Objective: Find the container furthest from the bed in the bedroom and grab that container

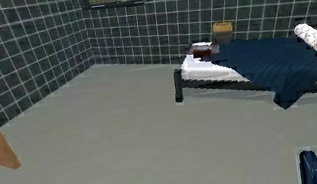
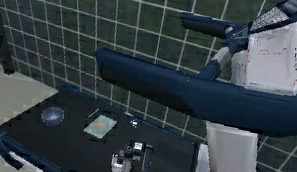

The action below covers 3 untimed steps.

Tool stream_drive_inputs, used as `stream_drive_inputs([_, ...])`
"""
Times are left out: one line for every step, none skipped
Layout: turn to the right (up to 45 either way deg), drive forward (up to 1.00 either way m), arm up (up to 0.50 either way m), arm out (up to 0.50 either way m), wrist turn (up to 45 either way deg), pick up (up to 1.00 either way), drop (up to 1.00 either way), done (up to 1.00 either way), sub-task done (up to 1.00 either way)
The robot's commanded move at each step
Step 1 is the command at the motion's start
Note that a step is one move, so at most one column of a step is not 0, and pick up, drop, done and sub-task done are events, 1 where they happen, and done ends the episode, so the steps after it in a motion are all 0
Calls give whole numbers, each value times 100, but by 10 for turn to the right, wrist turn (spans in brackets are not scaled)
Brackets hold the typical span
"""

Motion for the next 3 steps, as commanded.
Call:
stream_drive_inputs([0,0,0,0,450,0,0,0,0])
stream_drive_inputs([0,0,0,0,450,0,0,0,0])
stream_drive_inputs([0,0,0,0,450,0,0,0,0])
